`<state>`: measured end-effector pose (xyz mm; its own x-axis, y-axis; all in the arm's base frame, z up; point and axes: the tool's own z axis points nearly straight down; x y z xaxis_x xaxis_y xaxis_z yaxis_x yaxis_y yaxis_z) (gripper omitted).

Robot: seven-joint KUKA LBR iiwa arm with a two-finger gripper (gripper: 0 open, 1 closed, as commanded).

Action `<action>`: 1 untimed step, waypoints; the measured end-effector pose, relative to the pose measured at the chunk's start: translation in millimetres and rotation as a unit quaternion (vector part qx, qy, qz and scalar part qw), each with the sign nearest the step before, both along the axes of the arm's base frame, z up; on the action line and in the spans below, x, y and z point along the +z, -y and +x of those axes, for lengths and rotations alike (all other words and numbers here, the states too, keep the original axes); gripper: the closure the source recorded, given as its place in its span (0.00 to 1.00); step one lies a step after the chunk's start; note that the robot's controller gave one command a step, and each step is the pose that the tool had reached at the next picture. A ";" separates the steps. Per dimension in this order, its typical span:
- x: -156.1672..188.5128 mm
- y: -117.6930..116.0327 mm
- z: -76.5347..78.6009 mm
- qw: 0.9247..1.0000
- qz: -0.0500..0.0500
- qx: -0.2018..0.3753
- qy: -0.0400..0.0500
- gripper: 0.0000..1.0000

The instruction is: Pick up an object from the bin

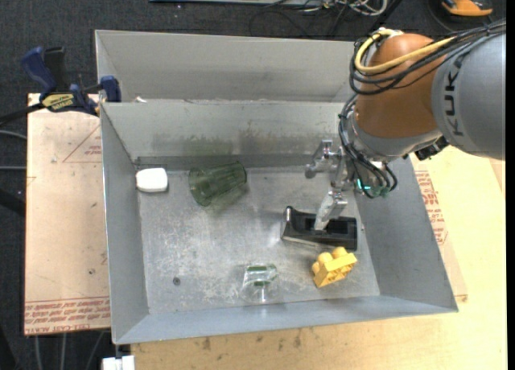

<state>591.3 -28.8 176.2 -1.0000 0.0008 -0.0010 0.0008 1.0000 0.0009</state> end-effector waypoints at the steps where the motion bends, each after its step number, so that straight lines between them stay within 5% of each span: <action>1: -46.4 8.5 -5.4 1.000 0.000 0.009 0.004 0.00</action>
Offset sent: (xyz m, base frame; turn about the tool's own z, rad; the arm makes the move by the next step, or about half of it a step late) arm 0.0020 -0.0162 -0.0999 0.1207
